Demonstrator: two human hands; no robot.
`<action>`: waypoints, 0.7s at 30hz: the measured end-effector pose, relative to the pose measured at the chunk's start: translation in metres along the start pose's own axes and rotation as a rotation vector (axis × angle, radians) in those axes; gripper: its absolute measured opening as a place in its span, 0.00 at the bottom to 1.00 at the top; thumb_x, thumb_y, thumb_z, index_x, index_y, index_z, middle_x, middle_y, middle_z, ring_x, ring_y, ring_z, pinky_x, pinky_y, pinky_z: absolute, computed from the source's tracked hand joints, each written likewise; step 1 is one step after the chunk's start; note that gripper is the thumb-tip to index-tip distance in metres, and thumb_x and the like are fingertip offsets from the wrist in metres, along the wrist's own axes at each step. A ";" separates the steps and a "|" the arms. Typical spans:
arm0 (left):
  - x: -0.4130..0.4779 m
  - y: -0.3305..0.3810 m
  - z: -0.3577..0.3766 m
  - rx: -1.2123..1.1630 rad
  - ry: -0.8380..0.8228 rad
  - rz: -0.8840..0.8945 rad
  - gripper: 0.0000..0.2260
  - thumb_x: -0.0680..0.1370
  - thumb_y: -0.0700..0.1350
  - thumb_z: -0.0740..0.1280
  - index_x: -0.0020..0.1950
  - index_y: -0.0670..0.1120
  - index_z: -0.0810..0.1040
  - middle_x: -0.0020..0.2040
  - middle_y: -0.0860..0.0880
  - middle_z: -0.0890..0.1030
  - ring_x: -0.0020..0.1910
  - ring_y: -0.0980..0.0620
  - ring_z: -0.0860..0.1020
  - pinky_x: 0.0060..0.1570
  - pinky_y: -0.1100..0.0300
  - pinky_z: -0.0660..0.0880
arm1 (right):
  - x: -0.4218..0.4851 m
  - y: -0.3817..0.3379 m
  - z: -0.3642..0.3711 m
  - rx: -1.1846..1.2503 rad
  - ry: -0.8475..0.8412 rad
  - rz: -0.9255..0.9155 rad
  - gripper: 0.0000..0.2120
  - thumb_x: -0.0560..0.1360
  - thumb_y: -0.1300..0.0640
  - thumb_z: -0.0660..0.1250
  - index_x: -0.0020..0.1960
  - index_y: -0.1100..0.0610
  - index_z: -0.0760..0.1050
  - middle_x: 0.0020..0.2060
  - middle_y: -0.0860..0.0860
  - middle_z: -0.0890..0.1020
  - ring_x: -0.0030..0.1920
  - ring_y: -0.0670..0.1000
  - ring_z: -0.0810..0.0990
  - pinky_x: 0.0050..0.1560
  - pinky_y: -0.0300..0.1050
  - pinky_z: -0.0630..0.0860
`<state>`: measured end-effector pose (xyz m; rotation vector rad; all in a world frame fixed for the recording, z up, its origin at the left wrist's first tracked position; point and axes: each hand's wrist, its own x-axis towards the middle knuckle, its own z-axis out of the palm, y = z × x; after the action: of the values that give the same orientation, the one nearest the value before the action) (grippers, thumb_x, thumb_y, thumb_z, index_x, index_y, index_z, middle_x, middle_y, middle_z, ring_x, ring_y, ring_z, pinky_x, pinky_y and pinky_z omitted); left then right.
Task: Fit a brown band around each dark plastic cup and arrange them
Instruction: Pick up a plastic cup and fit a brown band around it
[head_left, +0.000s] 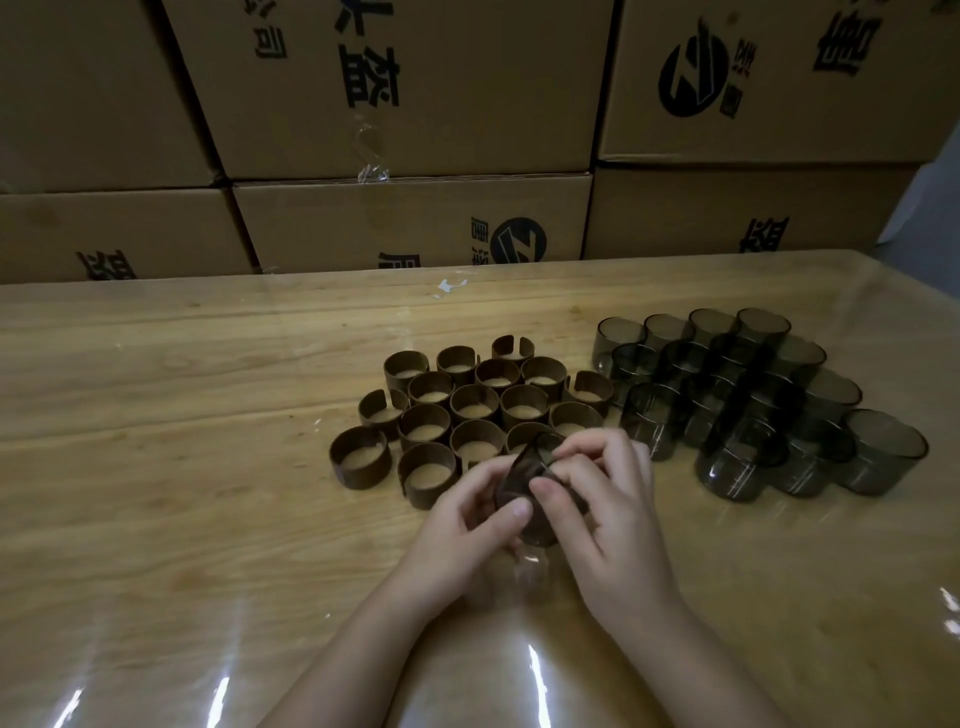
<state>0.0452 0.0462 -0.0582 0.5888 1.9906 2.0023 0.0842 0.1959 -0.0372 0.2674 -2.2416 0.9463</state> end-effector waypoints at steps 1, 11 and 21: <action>0.000 0.000 -0.001 0.006 -0.008 -0.003 0.22 0.71 0.56 0.70 0.63 0.51 0.76 0.55 0.48 0.81 0.54 0.49 0.80 0.49 0.56 0.80 | -0.001 0.001 0.001 0.032 0.004 0.012 0.17 0.77 0.47 0.59 0.42 0.58 0.79 0.49 0.48 0.73 0.52 0.47 0.68 0.53 0.30 0.65; 0.000 0.000 -0.004 -0.157 0.090 -0.050 0.26 0.66 0.66 0.73 0.58 0.53 0.82 0.56 0.43 0.83 0.56 0.44 0.81 0.54 0.52 0.77 | -0.009 0.003 0.021 0.452 0.046 0.232 0.23 0.76 0.33 0.54 0.65 0.44 0.66 0.63 0.40 0.67 0.63 0.39 0.70 0.59 0.31 0.70; 0.002 0.000 -0.014 -0.365 0.229 -0.151 0.38 0.65 0.71 0.66 0.65 0.46 0.73 0.57 0.43 0.83 0.56 0.44 0.82 0.46 0.61 0.77 | 0.000 0.037 0.024 0.092 -0.003 0.158 0.20 0.77 0.61 0.66 0.65 0.46 0.69 0.54 0.36 0.68 0.55 0.44 0.73 0.52 0.40 0.73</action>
<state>0.0366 0.0343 -0.0574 0.1299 1.6563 2.3398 0.0562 0.2061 -0.0700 0.1334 -2.2504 1.1349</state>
